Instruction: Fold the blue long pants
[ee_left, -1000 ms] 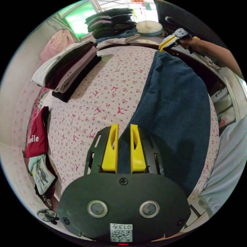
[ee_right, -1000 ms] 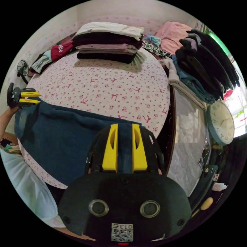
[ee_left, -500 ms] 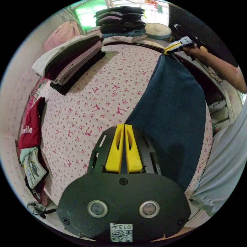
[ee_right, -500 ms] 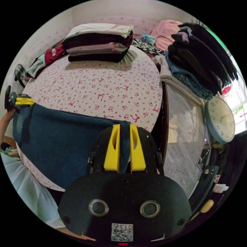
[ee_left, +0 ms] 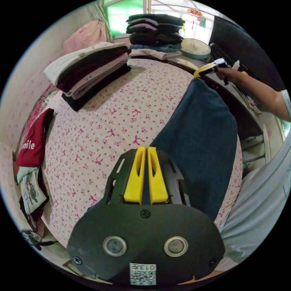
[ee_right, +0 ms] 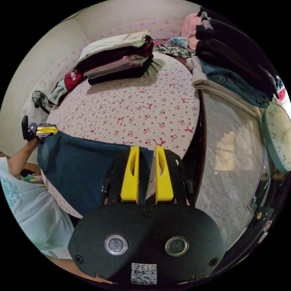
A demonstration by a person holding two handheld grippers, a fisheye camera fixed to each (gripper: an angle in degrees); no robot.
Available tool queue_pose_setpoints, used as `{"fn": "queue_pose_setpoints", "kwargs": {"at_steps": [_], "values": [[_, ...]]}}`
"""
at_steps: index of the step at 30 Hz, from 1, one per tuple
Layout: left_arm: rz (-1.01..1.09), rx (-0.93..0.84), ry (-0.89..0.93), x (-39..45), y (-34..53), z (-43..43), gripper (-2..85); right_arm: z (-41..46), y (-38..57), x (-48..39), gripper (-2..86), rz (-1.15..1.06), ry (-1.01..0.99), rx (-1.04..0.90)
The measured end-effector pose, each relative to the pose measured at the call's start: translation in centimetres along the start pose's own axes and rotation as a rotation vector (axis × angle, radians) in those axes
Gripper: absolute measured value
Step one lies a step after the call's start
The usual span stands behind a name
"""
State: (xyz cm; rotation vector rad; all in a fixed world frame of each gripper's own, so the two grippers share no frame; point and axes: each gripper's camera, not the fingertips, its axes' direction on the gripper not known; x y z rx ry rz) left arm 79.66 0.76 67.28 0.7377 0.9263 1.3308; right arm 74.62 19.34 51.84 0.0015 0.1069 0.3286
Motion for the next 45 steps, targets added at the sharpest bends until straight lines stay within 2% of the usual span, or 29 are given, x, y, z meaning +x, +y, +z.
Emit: {"fn": "queue_pose_setpoints", "kwargs": {"at_steps": [4,10,14,17,23,27,31,33,36,39,42,45], "values": [[0.094,-0.079,-0.053,1.5,-0.3,3.0,-0.3,1.4,-2.3,1.7,7.6,-0.043,-0.046,-0.107],[0.092,-0.118,-0.065,0.5,1.0,5.1,-0.4,0.4,-4.9,4.0,7.2,-0.011,-0.080,-0.124],[0.065,-0.109,-0.052,-0.6,1.7,5.6,-0.4,1.8,-5.7,3.6,7.2,-0.087,-0.052,-0.285],[0.048,-0.111,-0.051,-1.6,2.4,5.9,-0.4,1.5,-5.9,3.6,7.4,-0.093,-0.067,-0.290],[-0.068,-0.072,-0.062,-4.3,4.2,6.0,-0.2,1.8,-7.0,3.5,7.5,-0.097,-0.062,-0.309],[-0.231,-0.047,-0.257,-7.9,7.0,4.2,0.3,1.9,-7.2,2.2,5.4,-0.133,-0.068,-0.330],[-0.426,-0.104,-0.410,-12.8,12.0,3.6,3.1,1.7,-6.6,-0.7,2.9,-0.223,0.075,-0.306],[-0.508,-0.126,-0.414,-14.8,14.1,4.2,4.6,1.8,-6.3,-1.7,2.3,-0.238,0.105,-0.296],[-0.577,-0.183,-0.381,-16.8,16.1,5.7,5.1,1.4,-5.5,-4.0,1.5,-0.268,0.257,-0.263],[-0.553,-0.254,-0.388,-17.0,16.8,7.7,4.5,-0.7,-4.6,-5.5,1.1,-0.208,0.379,-0.162],[-0.479,-0.238,-0.406,-16.5,17.3,8.9,2.5,0.3,-3.8,-4.2,1.1,-0.120,0.352,-0.189],[-0.387,-0.310,-0.474,-15.7,16.7,10.1,1.4,0.9,-3.5,-4.8,1.1,-0.127,0.334,-0.191]]}}
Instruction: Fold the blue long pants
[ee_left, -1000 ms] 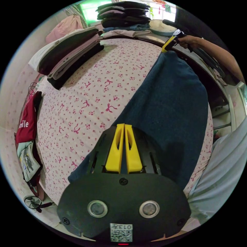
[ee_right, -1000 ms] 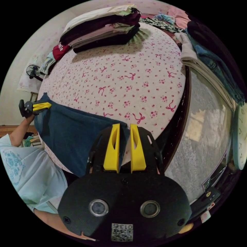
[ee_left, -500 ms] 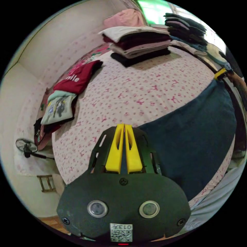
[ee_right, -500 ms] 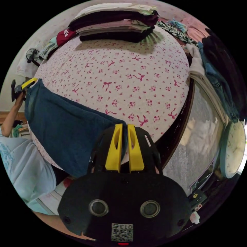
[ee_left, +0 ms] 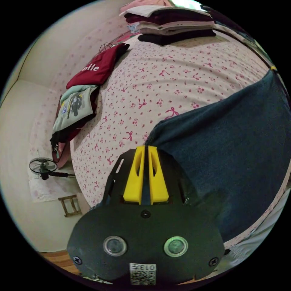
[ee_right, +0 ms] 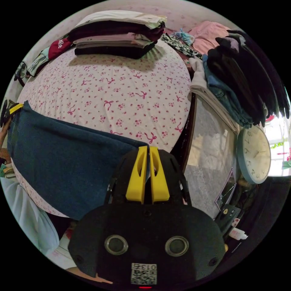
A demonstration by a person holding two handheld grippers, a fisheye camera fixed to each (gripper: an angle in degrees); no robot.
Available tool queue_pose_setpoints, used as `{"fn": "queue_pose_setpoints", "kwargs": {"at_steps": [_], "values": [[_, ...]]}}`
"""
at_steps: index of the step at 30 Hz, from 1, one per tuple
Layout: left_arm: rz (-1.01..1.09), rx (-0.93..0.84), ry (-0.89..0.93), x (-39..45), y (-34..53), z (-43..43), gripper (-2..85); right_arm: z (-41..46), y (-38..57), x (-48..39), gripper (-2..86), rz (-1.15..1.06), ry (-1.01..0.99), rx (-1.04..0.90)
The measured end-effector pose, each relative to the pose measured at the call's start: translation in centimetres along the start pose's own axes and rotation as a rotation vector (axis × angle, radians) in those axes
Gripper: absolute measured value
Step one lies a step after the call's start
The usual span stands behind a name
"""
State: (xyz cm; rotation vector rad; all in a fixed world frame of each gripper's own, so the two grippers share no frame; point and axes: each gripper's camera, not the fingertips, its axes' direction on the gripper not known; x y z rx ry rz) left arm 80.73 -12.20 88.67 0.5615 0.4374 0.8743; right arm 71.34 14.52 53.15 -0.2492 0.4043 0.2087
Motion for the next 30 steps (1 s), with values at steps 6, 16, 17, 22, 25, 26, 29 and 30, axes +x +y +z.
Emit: {"fn": "queue_pose_setpoints", "kwargs": {"at_steps": [6,16,17,22,25,26,29,30], "values": [[-0.136,0.027,0.103,-1.4,1.0,1.3,0.8,1.2,1.0,-0.7,1.1,0.022,-0.046,-0.016],[-0.125,0.237,0.232,1.0,1.0,-2.2,6.3,-2.2,6.1,-0.1,6.7,0.101,-0.069,0.055],[-0.087,0.253,0.238,1.8,0.6,-2.6,6.8,-1.9,6.6,-0.6,7.7,0.093,-0.121,0.061],[0.288,0.245,0.268,10.6,-3.5,-2.4,5.7,1.9,7.4,-2.3,7.3,0.131,-0.222,0.014],[0.441,0.123,0.236,14.3,-4.9,0.3,1.0,2.6,8.3,-3.3,3.6,0.122,-0.221,0.011],[0.448,0.133,0.228,14.5,-4.9,0.4,0.8,1.8,8.9,-3.9,2.7,0.098,-0.168,0.049],[0.415,0.135,0.256,14.7,-5.0,0.9,0.1,-0.1,10.4,-5.2,1.3,0.067,-0.081,0.138],[0.386,0.133,0.273,14.6,-4.8,1.4,0.0,-0.2,10.6,-5.5,1.1,0.065,-0.068,0.152]]}}
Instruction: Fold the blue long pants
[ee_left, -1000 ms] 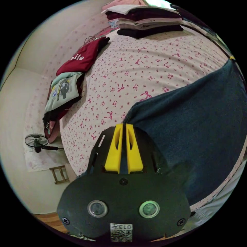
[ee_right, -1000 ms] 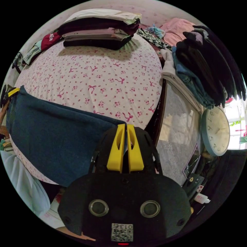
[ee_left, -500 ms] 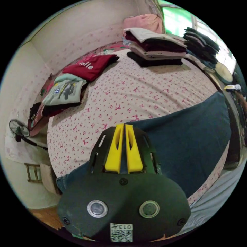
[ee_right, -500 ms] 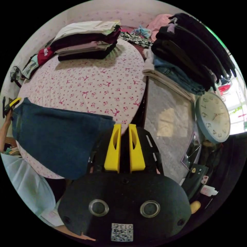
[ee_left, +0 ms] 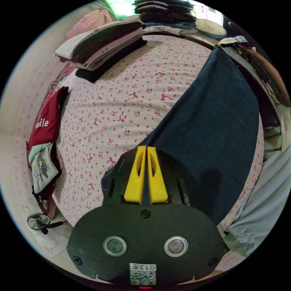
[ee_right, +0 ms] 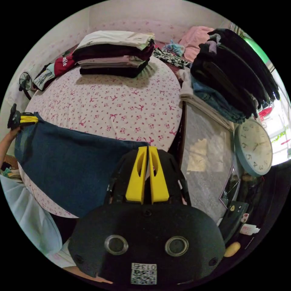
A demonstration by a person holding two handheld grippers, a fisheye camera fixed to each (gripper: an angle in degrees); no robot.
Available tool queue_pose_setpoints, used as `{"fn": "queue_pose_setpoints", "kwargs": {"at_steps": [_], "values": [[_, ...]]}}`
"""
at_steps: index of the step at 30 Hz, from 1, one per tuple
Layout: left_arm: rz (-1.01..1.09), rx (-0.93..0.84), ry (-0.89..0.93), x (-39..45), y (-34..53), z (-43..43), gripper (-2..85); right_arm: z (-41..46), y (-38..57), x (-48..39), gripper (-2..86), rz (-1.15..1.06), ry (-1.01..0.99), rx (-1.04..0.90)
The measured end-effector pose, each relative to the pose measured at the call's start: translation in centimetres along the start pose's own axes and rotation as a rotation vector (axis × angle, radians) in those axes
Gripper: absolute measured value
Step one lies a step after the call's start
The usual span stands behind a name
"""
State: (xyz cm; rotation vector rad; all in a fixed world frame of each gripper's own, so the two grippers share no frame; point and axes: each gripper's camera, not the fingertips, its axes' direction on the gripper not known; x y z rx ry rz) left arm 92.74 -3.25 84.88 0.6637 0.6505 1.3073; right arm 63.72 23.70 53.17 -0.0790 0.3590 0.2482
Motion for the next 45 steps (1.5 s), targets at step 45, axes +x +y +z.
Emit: {"fn": "queue_pose_setpoints", "kwargs": {"at_steps": [45], "values": [[0.233,0.282,0.215,18.9,-30.9,7.8,3.7,11.6,45.6,-1.5,4.0,0.731,-0.436,0.334]]}}
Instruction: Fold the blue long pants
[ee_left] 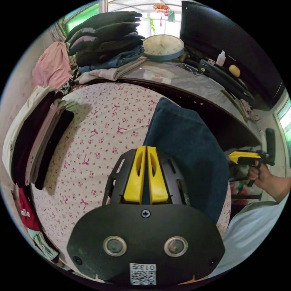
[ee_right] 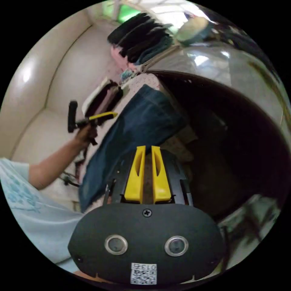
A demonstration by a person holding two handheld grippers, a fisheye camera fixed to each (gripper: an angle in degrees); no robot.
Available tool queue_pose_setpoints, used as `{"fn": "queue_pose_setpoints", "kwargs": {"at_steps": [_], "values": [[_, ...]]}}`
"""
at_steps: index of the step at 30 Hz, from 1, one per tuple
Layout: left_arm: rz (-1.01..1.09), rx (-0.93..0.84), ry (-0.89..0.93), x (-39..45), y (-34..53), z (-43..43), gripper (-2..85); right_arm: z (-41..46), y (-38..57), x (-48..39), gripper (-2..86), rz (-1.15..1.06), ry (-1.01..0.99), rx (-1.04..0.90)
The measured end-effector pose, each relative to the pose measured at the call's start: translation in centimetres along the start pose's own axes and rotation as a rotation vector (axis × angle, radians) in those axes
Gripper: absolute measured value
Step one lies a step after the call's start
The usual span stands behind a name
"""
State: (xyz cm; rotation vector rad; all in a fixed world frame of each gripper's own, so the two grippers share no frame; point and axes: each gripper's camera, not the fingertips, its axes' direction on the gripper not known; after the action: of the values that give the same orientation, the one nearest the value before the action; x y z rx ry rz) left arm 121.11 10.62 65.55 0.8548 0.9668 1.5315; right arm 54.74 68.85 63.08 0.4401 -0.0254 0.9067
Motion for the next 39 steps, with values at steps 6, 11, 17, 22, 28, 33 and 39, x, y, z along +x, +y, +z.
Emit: {"fn": "queue_pose_setpoints", "kwargs": {"at_steps": [6,11,17,22,28,33,39], "values": [[-0.013,-0.033,0.242,-3.9,-3.6,1.7,10.7,2.0,7.3,13.1,10.8,0.657,-0.725,0.287],[0.001,-0.092,0.325,-6.2,-6.7,2.7,11.6,5.6,10.0,17.5,13.6,0.823,-0.902,0.375],[0.016,-0.142,0.432,-7.1,-9.6,3.2,10.5,8.5,8.8,18.0,12.9,0.795,-1.017,0.383],[0.015,-0.166,0.477,-7.9,-11.1,2.2,7.5,9.3,8.6,17.4,6.0,0.756,-1.026,0.433],[0.098,-0.162,0.460,-7.7,-11.2,-1.7,1.8,7.2,8.3,14.4,2.6,0.633,-0.897,0.433],[0.063,-0.086,0.536,-8.8,-9.6,-6.3,0.9,5.0,7.0,9.9,2.6,0.447,-0.812,0.360],[0.058,0.154,0.608,-11.4,-4.4,-17.3,0.7,1.9,4.8,-0.1,3.2,0.111,-0.658,0.260]]}}
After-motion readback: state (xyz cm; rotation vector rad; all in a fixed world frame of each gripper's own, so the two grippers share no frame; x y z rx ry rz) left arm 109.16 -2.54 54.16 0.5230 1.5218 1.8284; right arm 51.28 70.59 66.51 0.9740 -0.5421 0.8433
